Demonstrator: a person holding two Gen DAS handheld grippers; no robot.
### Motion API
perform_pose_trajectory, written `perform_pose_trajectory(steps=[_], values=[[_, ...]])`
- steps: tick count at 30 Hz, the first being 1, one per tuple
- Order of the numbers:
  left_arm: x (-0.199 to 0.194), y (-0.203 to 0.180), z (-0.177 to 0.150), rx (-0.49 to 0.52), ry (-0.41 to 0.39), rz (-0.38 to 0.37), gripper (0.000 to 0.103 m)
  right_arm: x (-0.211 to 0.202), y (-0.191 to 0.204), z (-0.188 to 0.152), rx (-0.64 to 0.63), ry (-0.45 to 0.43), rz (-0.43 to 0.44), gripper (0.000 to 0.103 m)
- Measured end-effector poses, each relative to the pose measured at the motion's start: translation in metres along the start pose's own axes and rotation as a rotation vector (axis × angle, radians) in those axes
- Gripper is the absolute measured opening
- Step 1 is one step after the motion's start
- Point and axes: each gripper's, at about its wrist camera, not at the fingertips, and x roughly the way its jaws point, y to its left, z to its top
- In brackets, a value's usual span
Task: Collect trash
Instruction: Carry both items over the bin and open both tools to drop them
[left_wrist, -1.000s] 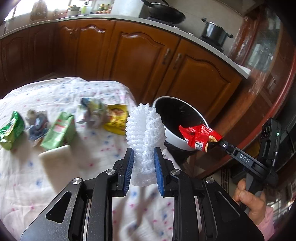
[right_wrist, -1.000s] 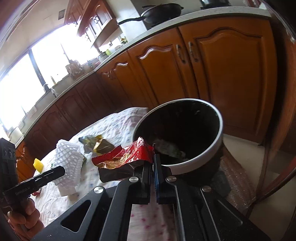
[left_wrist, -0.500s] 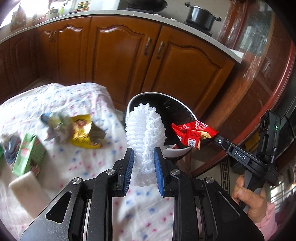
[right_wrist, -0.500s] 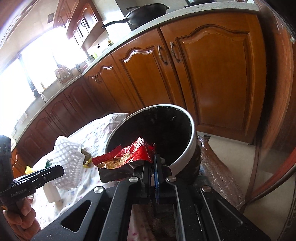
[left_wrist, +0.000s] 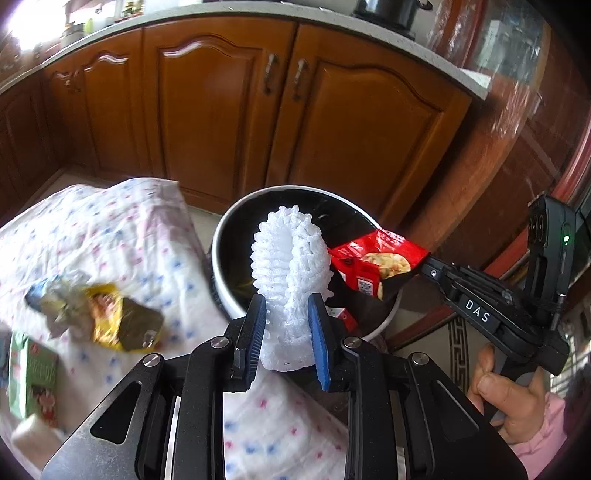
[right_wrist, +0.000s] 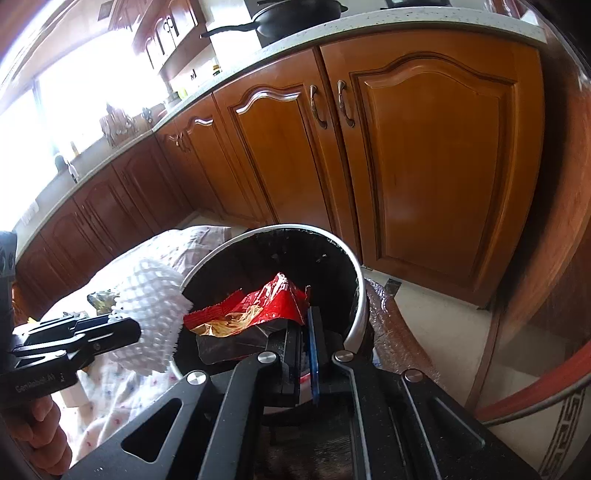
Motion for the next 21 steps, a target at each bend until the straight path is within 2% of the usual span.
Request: perform_pose_trajectory(steps=[5,7,8,10,12,21], values=[[0.016,-0.006,0.007,0.012,0.029,0.008,0.027,0.011,0.000,0.005,-0.032,0.033,-0.017,0.008],[0.021,-0.006,0.008,0.012,0.040,0.025,0.037,0.017,0.000,0.007,-0.044,0.053,-0.016,0.011],[0.022,-0.006,0.008,0.010,0.043,0.032,0.039,0.018,-0.001,0.007,-0.043,0.054,-0.018,0.013],[0.025,-0.007,0.007,0.008,0.047,0.035,0.047,0.020,-0.002,0.007,-0.041,0.056,-0.019,0.026],[0.026,-0.008,0.007,0.003,0.048,0.038,0.055,0.019,-0.004,0.006,-0.028,0.055,-0.011,0.031],[0.014,0.003,-0.009,-0.059,0.029,-0.001,0.058,0.004,-0.006,0.001,0.019,0.022,0.021,0.040]])
